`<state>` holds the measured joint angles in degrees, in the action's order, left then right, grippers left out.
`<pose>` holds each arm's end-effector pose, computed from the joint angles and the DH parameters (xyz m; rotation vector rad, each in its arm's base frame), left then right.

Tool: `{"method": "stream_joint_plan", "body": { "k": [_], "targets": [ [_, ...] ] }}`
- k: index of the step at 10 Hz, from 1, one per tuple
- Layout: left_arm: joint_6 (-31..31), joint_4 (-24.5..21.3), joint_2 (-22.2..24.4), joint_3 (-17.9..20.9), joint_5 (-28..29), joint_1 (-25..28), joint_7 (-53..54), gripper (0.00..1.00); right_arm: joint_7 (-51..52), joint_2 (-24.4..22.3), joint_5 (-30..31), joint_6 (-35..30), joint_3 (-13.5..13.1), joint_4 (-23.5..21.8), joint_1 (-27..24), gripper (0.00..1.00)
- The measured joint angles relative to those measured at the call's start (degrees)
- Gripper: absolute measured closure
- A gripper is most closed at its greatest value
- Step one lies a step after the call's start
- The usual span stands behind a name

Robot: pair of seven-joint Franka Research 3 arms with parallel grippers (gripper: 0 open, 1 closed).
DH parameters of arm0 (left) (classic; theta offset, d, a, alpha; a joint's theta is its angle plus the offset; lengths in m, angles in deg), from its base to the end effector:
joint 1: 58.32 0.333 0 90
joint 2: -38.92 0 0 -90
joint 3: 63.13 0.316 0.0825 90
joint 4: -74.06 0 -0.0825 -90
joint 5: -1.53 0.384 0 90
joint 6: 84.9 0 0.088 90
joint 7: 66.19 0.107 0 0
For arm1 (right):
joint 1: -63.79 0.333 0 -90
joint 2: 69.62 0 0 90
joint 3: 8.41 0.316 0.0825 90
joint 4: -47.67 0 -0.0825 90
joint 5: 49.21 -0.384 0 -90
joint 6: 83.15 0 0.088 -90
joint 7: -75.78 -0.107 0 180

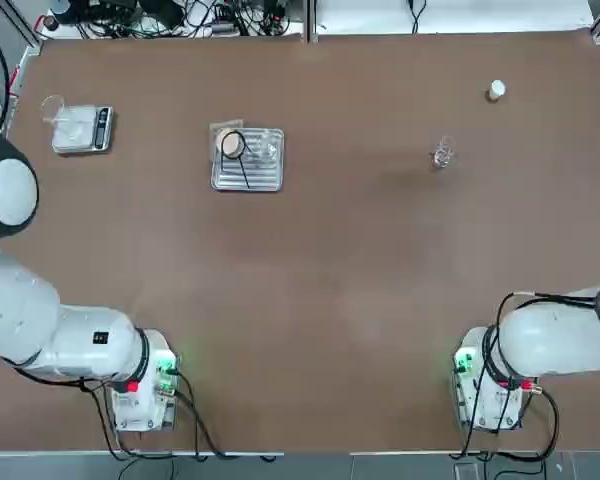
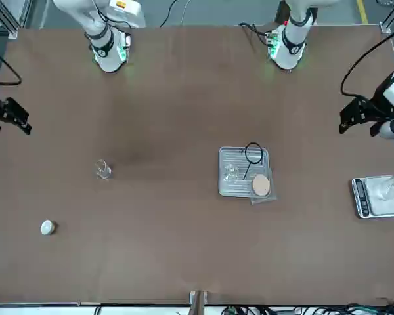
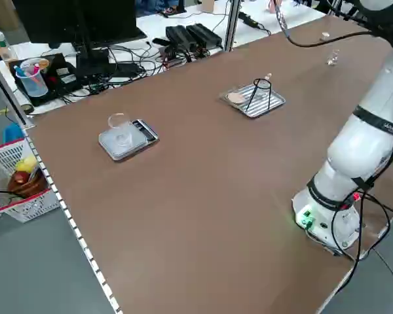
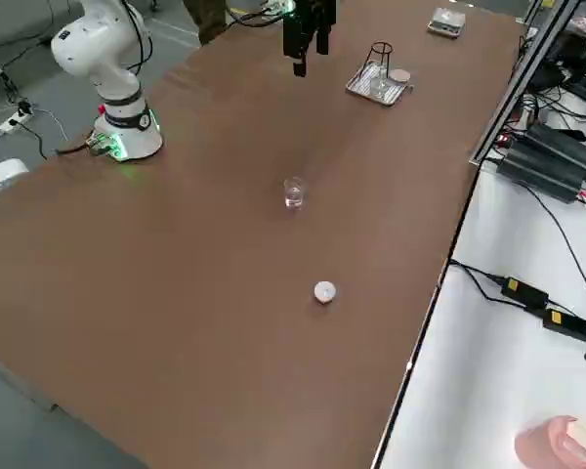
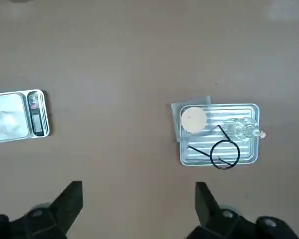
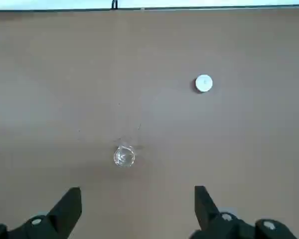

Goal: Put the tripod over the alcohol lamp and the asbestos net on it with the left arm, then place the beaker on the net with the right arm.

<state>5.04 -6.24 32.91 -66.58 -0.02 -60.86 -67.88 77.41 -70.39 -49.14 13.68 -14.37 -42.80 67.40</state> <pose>0.5843 -0.0621 0.6446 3.1004 -0.1170 0.0949 0.5619 -0.0236 0.6393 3.1313 -0.0197 0.1949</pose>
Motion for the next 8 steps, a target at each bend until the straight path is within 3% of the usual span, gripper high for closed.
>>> {"method": "stream_joint_plan", "body": {
  "k": [5, 8],
  "targets": [
    [0.0, -0.1, 0.0, -0.9, -1.1, -0.4, -0.6, 0.01, 0.0, 0.0, 0.0, -0.1, 0.0, 0.0, 0.0, 0.00],
    [0.0, -0.6, -0.7, -6.5, -1.9, -0.8, -7.2, 0.00, 0.0, 0.0, 0.0, -0.4, 0.2, -0.1, 0.1, 0.00]
  ]
}}
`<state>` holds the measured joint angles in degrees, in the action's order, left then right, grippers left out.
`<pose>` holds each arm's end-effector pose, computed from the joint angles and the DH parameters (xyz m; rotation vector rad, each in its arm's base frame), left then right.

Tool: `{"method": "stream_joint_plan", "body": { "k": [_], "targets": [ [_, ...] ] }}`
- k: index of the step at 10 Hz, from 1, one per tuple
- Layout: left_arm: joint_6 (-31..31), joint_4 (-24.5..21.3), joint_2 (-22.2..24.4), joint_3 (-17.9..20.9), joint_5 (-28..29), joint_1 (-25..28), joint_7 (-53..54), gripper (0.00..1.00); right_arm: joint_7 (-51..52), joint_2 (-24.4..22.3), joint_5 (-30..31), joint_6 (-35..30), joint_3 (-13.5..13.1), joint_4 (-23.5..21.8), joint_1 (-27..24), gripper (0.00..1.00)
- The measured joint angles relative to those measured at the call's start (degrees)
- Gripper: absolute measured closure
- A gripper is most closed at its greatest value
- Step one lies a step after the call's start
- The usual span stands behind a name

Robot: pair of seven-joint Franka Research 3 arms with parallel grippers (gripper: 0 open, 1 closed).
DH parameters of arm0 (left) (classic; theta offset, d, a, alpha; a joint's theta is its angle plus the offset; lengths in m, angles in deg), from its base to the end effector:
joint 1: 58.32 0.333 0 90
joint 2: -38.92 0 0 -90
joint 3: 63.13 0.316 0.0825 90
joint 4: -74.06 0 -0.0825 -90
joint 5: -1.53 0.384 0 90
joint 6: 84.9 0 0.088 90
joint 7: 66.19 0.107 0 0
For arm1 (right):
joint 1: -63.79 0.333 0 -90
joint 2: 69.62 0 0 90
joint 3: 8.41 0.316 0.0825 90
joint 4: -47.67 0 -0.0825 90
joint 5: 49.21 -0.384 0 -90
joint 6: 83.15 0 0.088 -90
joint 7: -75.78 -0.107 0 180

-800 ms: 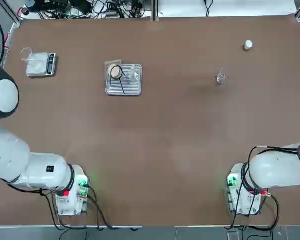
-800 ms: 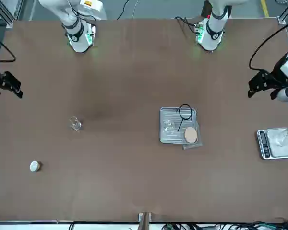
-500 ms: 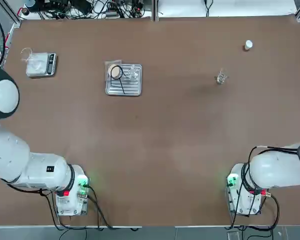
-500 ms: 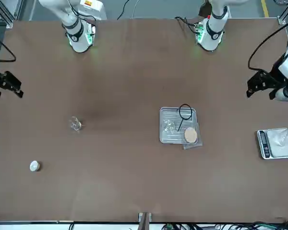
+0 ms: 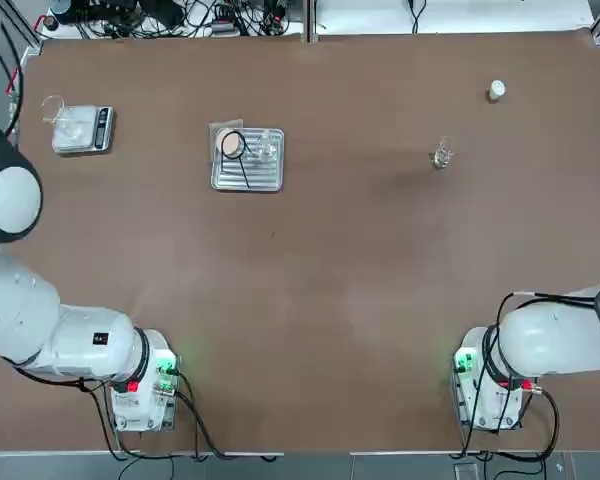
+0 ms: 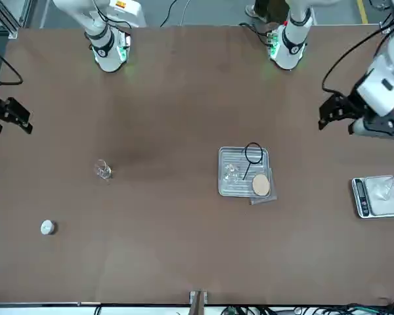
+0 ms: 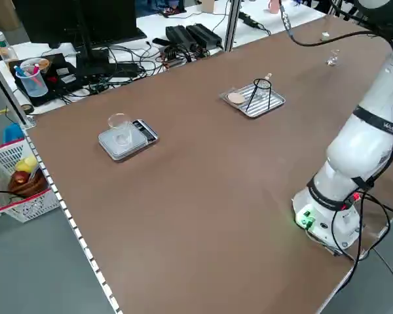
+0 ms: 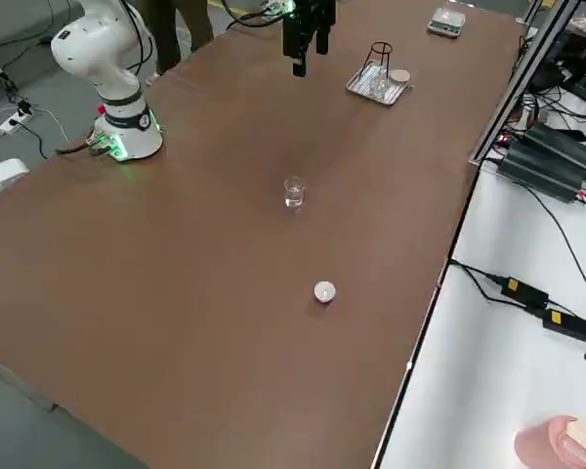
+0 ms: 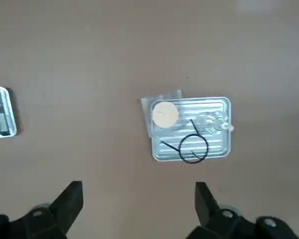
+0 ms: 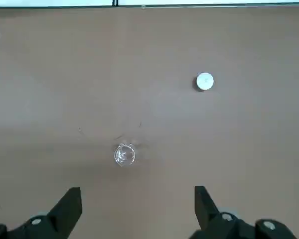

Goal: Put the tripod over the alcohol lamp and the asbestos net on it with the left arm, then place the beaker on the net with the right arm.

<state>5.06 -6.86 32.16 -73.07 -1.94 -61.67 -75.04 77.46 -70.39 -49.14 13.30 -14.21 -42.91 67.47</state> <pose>0.5754 -0.1356 0.6330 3.0517 -0.1178 0.0387 0.5614 -0.0213 0.6377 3.1326 -0.0120 0.1815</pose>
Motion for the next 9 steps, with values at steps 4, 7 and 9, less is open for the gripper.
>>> {"method": "stream_joint_plan", "body": {
  "k": [4, 7, 9],
  "targets": [
    [3.2, -0.6, -5.7, -3.9, 0.7, -4.4, -10.4, 0.00, 0.5, 0.0, 0.0, -0.3, 0.3, -0.1, 0.2, 0.00],
    [7.7, -0.8, -10.2, -4.1, 2.9, -10.0, -20.3, 0.02, 3.4, 0.1, 0.0, -0.7, 0.4, -0.1, 0.5, 0.00],
    [10.1, -1.5, -12.9, -4.2, 6.0, -13.6, -26.2, 0.06, 7.7, 0.1, 0.0, -1.4, 0.4, -0.4, 0.5, 0.00]
  ]
}}
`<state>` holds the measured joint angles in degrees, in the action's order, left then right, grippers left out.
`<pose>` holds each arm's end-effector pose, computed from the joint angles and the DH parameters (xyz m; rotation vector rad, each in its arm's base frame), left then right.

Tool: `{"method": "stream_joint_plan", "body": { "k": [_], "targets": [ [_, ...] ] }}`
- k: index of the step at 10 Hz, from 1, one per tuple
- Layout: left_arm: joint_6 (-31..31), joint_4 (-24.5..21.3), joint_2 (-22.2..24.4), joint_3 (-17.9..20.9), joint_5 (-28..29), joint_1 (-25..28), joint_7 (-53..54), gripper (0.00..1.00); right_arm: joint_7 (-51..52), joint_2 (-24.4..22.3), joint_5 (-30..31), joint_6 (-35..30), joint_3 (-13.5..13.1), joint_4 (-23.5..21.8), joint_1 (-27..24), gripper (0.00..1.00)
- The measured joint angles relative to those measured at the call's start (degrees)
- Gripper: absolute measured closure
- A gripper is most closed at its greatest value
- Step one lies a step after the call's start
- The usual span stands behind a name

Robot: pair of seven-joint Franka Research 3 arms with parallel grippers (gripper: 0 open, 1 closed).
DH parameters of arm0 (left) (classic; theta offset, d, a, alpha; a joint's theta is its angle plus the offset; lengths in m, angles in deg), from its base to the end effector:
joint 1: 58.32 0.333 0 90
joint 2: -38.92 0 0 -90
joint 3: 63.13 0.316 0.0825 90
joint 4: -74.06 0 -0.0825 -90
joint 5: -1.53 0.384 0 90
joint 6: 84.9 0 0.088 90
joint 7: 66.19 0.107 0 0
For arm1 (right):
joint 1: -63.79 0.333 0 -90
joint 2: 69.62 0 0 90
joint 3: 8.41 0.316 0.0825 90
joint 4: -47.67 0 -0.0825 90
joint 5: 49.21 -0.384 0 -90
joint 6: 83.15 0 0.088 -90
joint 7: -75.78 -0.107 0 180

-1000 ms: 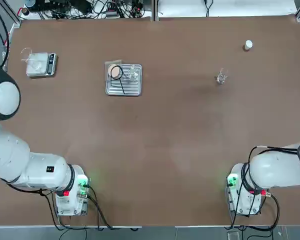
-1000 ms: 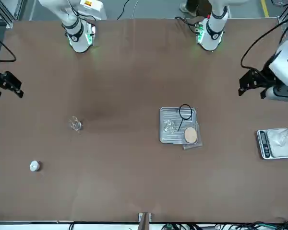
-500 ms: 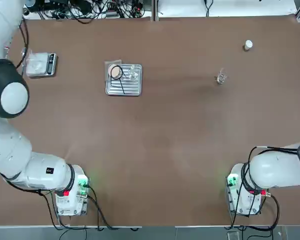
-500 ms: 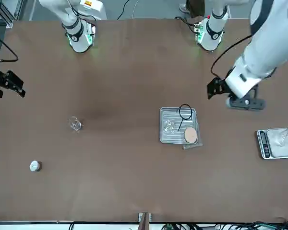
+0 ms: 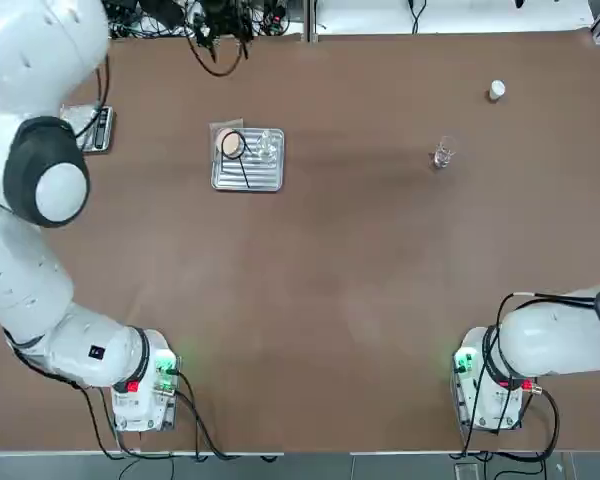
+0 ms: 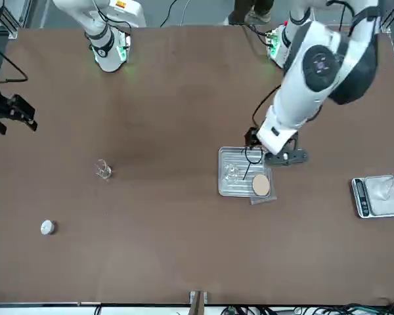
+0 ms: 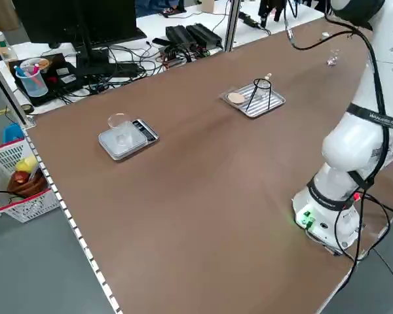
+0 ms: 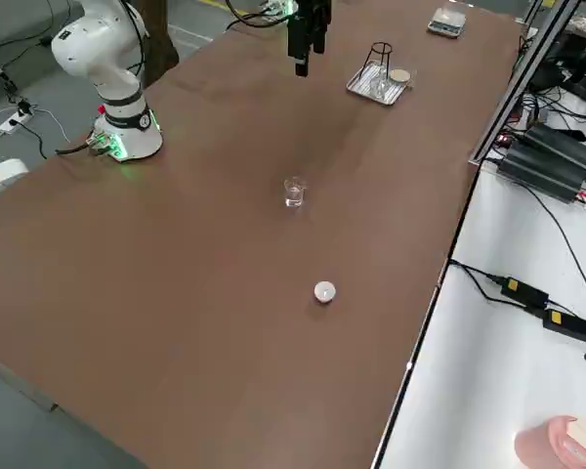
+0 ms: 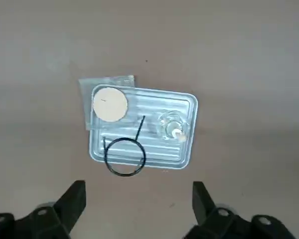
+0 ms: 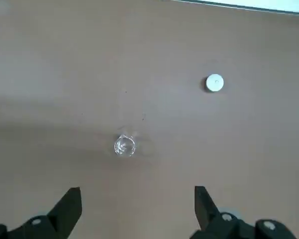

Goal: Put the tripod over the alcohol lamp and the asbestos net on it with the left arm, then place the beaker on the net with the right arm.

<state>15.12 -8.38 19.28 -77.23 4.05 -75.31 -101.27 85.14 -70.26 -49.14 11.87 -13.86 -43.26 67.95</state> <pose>0.5780 -0.3174 0.4986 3.1202 0.1157 -0.0669 0.5598 -0.0130 0.6310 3.1234 0.2204 0.1287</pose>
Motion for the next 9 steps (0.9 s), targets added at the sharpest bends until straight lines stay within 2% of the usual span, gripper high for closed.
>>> {"method": "stream_joint_plan", "body": {
  "k": [3, 5, 7, 9],
  "targets": [
    [12.5, -5.8, -3.2, -0.1, 0.7, -1.2, -5.1, 0.09, 8.0, 0.4, -0.4, -0.4, 0.1, -0.4, 0.3, 0.00],
    [16.9, -9.7, -4.5, -0.2, 2.4, -3.4, -7.7, 0.13, 15.0, 1.6, -3.5, -0.5, 0.0, -0.5, -0.1, 0.00],
    [22.4, -14.4, -4.6, -0.3, 3.8, -4.7, -9.1, 0.19, 26.4, 3.3, -8.0, -0.5, -0.4, -0.5, -3.0, 0.00],
    [26.8, -17.7, -4.9, -0.3, 5.5, -5.3, -9.8, 0.23, 42.9, 5.0, -14.2, -0.6, -0.6, -1.5, -7.5, 0.00]
  ]
}}
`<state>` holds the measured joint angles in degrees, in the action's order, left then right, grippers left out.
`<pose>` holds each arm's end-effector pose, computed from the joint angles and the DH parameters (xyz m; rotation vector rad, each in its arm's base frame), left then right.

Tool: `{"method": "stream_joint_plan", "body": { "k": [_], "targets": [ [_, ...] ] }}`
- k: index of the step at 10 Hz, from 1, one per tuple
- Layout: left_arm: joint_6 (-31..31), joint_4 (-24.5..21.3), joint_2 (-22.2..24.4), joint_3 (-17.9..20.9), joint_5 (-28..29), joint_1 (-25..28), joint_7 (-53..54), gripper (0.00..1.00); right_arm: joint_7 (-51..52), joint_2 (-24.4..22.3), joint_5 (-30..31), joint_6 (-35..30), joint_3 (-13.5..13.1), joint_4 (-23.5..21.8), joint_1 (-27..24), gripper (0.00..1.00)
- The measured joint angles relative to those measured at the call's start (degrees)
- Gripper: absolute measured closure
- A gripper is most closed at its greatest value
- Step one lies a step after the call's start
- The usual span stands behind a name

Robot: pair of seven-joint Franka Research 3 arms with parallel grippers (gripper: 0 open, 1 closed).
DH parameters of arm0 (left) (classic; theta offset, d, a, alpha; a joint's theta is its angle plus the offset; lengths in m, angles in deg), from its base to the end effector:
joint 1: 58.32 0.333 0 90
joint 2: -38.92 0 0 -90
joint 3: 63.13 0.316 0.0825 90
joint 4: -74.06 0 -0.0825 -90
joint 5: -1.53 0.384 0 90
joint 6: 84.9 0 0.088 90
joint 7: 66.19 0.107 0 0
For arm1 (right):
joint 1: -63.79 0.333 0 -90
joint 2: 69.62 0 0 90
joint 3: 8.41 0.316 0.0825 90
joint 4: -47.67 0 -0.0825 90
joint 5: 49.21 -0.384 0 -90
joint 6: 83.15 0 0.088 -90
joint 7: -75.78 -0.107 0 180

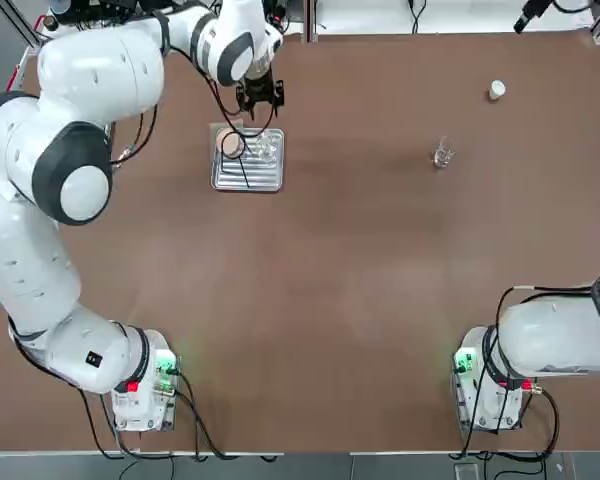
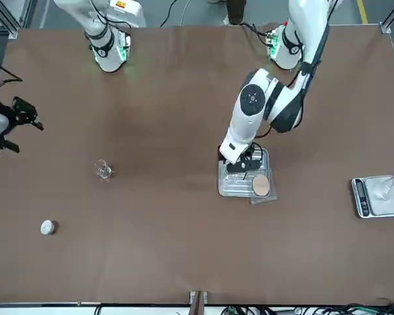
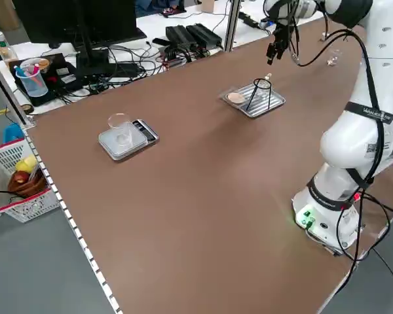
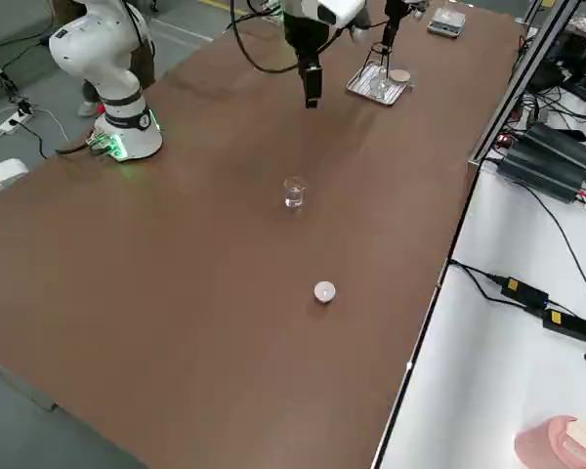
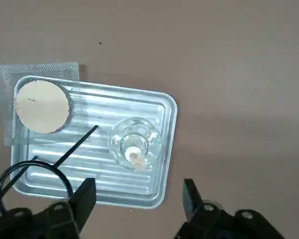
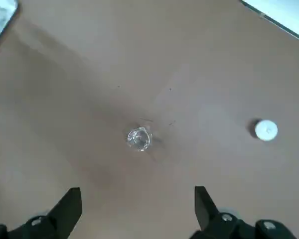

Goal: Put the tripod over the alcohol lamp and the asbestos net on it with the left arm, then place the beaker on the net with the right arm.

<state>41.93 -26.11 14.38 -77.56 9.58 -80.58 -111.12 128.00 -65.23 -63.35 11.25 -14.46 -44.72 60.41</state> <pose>0.5416 -0.3789 0.3394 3.1119 0.1354 0.0740 0.5777 -0.0691 0.5708 -2.7257 -1.0304 -0.1269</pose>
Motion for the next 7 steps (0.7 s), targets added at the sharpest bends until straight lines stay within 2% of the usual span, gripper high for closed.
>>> {"method": "stream_joint_plan", "body": {
  "k": [3, 7],
  "targets": [
    [3.1, -0.7, -3.5, 0.0, 7.0, -0.1, -4.0, 0.26, 24.3, 4.6, -12.3, 0.5, -0.2, -4.2, -7.0, 0.00],
    [6.9, -0.5, -6.8, 0.2, 8.0, 0.1, -4.4, 0.29, 49.7, 10.8, -20.1, 2.3, -0.1, -9.5, -13.9, 0.00]
  ]
}}
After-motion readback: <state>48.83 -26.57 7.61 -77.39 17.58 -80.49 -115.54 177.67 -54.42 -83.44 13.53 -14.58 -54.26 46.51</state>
